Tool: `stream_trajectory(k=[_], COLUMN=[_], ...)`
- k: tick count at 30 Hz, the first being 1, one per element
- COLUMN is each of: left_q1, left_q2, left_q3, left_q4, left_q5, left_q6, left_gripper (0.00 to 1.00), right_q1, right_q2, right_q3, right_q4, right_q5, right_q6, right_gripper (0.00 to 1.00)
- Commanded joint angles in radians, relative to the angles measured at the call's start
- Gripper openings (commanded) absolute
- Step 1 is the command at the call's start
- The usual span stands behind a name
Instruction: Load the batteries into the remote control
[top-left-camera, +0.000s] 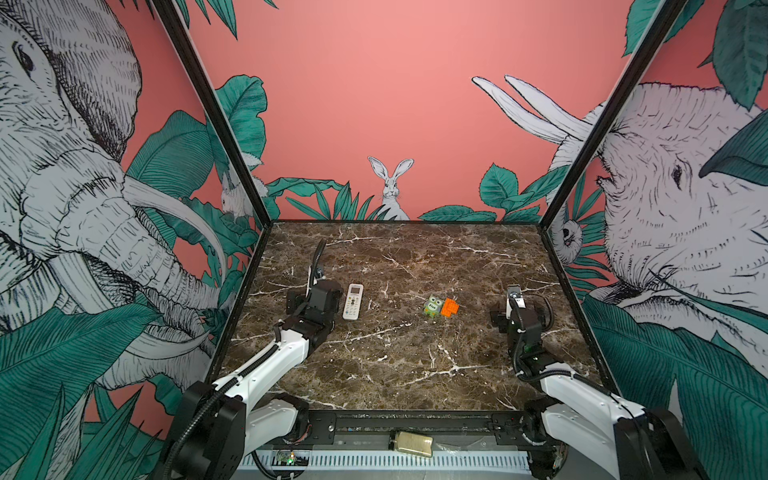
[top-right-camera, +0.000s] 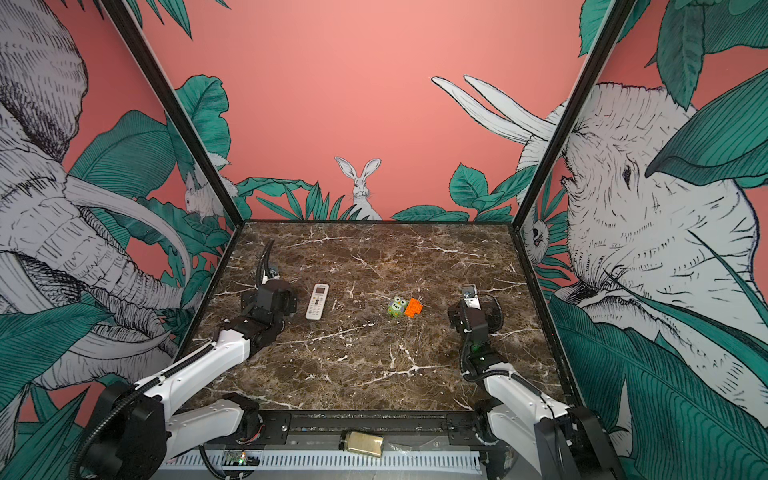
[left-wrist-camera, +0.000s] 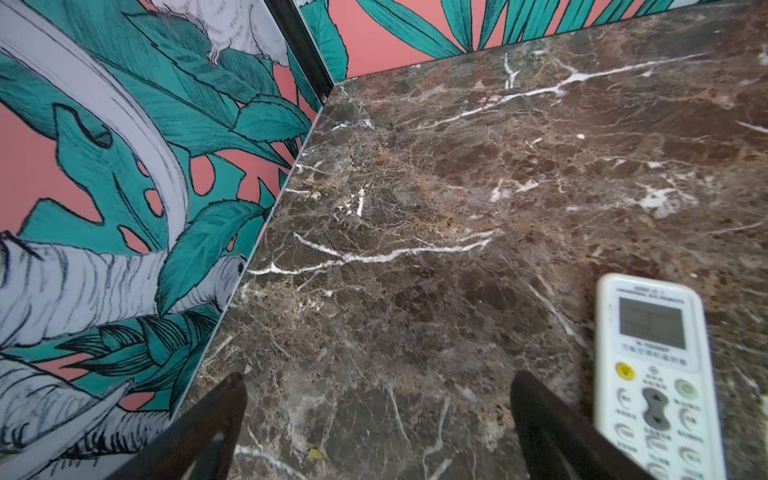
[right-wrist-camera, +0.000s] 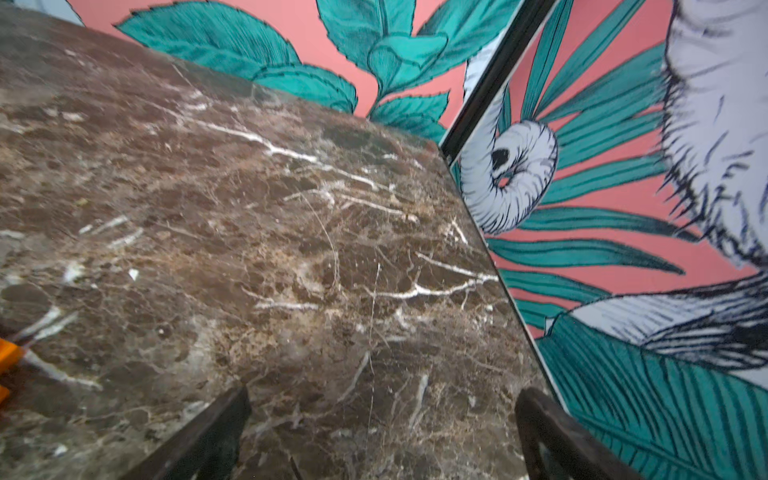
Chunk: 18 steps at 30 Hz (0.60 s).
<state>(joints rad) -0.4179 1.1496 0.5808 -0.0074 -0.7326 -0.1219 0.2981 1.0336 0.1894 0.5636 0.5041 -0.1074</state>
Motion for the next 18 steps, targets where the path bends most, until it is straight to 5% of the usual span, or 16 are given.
stream_trajectory(k=[1, 7, 18], left_q1=[0.004, 0.023, 0.132], left_q2=[0.028, 0.128, 0.341], left_q3=[-0.01, -0.093, -0.16], left_q4=[0.129, 0.48, 0.866], left_q5=[-0.062, -0.058, 0.09], left_q6=[0.086, 0.274, 0.338], left_gripper=[0.99, 1.0, 1.0], right_q1=[-0.015, -0.025, -0.125], right_q2=[0.089, 0.262, 0.481], right_q3=[-0.028, -0.027, 0.0], right_q4=[0.313, 0.511, 0.715], right_q5=[-0.062, -0.092, -0.23], right_q6=[-0.06, -0.119, -0.026], right_gripper=[0.99, 0.99, 0.99])
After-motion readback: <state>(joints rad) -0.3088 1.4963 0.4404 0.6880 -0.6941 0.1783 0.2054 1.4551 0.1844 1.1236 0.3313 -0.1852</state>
